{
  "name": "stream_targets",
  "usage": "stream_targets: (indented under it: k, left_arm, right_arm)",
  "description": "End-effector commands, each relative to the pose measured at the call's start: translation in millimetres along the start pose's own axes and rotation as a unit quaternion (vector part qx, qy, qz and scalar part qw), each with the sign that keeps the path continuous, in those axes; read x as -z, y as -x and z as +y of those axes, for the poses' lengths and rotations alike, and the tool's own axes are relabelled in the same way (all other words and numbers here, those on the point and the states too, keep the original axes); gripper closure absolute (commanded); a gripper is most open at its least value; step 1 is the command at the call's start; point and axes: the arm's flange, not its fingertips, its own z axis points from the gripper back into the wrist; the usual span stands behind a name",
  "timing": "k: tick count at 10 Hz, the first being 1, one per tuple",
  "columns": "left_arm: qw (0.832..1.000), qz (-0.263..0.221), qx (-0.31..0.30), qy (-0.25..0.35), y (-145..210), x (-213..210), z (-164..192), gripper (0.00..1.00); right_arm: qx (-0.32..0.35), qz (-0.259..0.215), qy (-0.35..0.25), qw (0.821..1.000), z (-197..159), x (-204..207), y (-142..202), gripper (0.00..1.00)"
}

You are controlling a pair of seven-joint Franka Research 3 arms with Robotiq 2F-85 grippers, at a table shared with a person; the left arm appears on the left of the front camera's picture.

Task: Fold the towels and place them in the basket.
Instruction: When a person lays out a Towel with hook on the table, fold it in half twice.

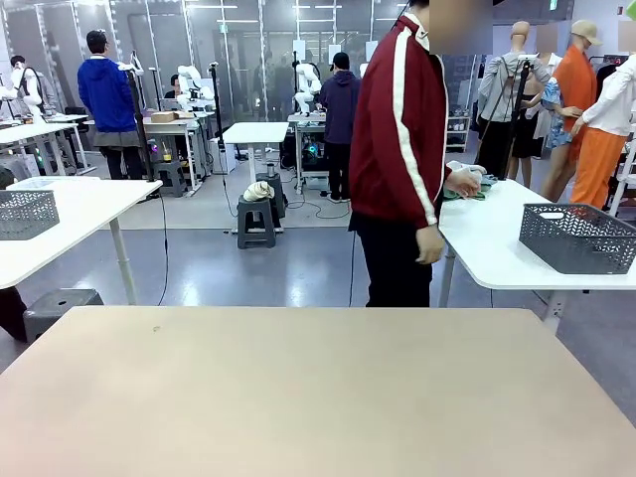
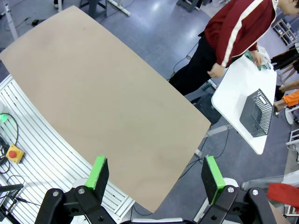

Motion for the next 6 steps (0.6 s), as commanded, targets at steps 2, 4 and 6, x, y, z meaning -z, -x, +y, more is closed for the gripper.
stream_targets:
  k: [2,4,6]
  left_arm:
    - [1.0,-0.003,0.002,0.002,-0.1,-0.5,-0.1,0.0]
    - [1.0,-0.003,0.002,0.002,-0.1,-0.5,-0.1,0.0]
    - [1.0,-0.003,0.002,0.002,-0.1,-0.5,-0.1,0.0]
  right_arm:
    - [-0.002,-0.005,0.001,1.0,2.1,-4.9,2.2,0.0]
    - [-0.002,-0.005,0.001,1.0,2.1,-4.9,2.2,0.0]
    - [-0.002,-0.005,0.001,1.0,2.1,-4.9,2.2,0.0]
